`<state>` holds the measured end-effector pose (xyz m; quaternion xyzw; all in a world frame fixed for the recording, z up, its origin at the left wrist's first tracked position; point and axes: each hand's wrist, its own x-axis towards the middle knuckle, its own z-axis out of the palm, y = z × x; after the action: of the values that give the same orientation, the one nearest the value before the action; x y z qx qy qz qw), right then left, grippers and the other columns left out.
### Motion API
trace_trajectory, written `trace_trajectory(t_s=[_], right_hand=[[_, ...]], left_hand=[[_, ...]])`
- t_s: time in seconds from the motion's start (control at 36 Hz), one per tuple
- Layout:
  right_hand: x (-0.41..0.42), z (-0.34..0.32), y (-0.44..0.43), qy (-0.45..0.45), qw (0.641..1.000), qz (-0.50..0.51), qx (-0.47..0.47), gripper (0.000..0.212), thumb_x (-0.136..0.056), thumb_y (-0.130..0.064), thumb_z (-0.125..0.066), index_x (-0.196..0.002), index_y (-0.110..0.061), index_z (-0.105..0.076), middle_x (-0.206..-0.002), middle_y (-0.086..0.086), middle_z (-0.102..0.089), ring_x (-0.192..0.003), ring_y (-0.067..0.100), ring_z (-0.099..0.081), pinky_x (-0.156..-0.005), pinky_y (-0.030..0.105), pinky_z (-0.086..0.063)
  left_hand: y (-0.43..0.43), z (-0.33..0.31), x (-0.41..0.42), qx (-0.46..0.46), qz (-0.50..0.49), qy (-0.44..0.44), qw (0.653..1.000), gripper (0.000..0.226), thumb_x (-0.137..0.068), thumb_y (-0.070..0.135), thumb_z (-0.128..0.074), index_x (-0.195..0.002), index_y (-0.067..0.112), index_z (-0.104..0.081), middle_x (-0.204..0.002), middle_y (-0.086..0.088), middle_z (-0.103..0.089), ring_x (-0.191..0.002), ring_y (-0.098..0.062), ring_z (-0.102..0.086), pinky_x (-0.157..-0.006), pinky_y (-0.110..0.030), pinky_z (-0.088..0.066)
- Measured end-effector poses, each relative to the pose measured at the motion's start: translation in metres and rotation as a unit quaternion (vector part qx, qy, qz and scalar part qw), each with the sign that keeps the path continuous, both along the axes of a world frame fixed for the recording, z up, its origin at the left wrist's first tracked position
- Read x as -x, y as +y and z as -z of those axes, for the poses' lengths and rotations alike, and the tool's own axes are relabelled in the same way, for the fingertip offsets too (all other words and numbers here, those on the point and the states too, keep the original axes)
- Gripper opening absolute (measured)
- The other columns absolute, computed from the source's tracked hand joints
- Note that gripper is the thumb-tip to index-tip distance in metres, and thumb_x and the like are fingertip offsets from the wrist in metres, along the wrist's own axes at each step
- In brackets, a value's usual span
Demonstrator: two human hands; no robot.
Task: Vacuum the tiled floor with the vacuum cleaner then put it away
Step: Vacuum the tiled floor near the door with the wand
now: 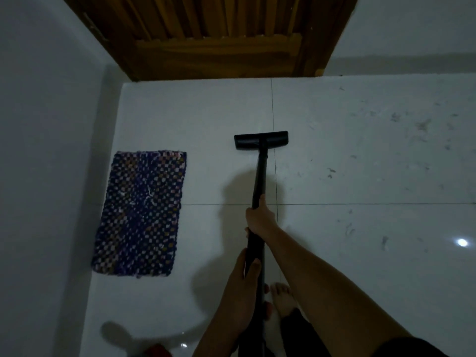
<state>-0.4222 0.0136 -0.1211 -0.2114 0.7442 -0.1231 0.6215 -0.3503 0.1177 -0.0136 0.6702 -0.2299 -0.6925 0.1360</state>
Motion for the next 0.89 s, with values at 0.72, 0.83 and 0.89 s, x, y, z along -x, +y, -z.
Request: trace_trajectory(t_s=[0.72,0.83,0.89], right_hand=[[-0.036,0.001,0.155,0.021,0.999,0.043,-0.002,0.072,-0.095,-0.010,-0.042,-0.153,-0.024,-0.001,-0.104,0.018,-0.057,-0.058,0.020,-0.054,-0.062,0.037,-0.054],[-0.038,0.001,0.179,0.025,0.999,0.043,-0.007,0.072,-0.095,-0.012,-0.042,-0.153,-0.027,-0.003,-0.109,0.018,-0.058,-0.057,0.021,-0.055,-0.057,0.035,-0.054],[-0.036,0.001,0.188,0.027,0.998,0.048,-0.005,0.071,-0.095,-0.013,-0.041,-0.153,-0.028,-0.004,-0.109,0.019,-0.059,-0.057,0.021,-0.055,-0.053,0.033,-0.052]], left_hand=[[0.137,-0.017,-0.043,0.011,0.075,0.012,0.997,0.037,-0.101,0.024,-0.035,-0.138,0.024,-0.032,-0.080,-0.009,-0.053,-0.059,-0.016,-0.053,-0.036,-0.015,-0.043],[0.161,-0.012,-0.044,0.007,0.092,-0.016,0.996,0.046,-0.101,0.026,-0.035,-0.146,0.020,-0.025,-0.083,0.005,-0.056,-0.060,-0.011,-0.058,-0.041,-0.013,-0.045],[0.171,-0.013,-0.042,0.016,0.100,-0.018,0.995,0.045,-0.101,0.025,-0.035,-0.145,0.022,-0.026,-0.080,0.011,-0.054,-0.058,-0.007,-0.057,-0.044,-0.011,-0.045]])
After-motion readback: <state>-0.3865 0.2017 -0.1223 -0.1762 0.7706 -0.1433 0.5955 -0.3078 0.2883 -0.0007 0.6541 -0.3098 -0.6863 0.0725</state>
